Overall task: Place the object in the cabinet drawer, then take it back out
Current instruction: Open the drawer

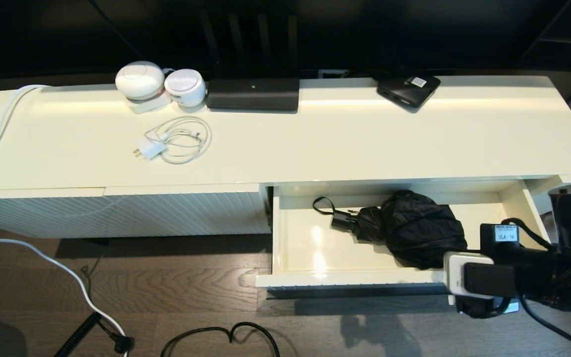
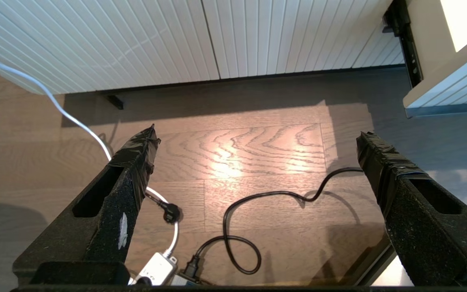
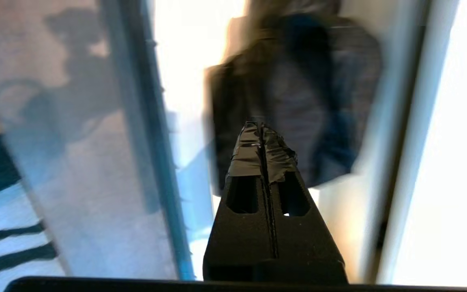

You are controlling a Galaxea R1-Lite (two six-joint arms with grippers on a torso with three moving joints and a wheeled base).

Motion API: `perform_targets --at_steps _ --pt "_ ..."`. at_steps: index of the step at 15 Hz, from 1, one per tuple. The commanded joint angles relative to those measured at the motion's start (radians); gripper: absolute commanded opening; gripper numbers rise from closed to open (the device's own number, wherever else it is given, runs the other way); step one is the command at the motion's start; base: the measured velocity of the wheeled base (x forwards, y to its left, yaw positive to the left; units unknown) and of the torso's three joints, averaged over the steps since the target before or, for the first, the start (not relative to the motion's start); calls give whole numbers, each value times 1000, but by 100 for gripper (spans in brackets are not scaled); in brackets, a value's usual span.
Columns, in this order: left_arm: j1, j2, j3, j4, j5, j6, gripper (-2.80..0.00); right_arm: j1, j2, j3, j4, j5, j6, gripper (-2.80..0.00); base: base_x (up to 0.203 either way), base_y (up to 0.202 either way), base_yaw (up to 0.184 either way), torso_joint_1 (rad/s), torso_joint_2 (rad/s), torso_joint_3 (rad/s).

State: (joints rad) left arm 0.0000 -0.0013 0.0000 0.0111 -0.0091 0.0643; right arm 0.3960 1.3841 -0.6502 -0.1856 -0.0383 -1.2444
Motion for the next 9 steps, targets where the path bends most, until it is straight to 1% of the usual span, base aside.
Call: perform_targets --at_steps 1,2,4,6,7,9 --pt "0 1 0 1 0 0 0 0 -62 -25 5 -3 -13 -280 0 0 0 0 0 0" --pt "0 1 0 1 0 0 0 0 -89 -33 29 -2 -52 -280 0 0 0 0 0 0" --pt "0 1 0 0 0 0 0 0 -115 -58 73 7 -161 -280 0 0 0 0 0 0" --pt "0 1 0 1 0 0 0 0 -110 -75 96 9 -230 -280 0 0 0 0 0 0" --pt "0 1 0 0 0 0 0 0 -93 -84 96 9 -243 -280 0 0 0 0 0 0" --pt "0 1 0 1 0 0 0 11 -43 -129 97 2 -241 -280 0 0 0 0 0 0"
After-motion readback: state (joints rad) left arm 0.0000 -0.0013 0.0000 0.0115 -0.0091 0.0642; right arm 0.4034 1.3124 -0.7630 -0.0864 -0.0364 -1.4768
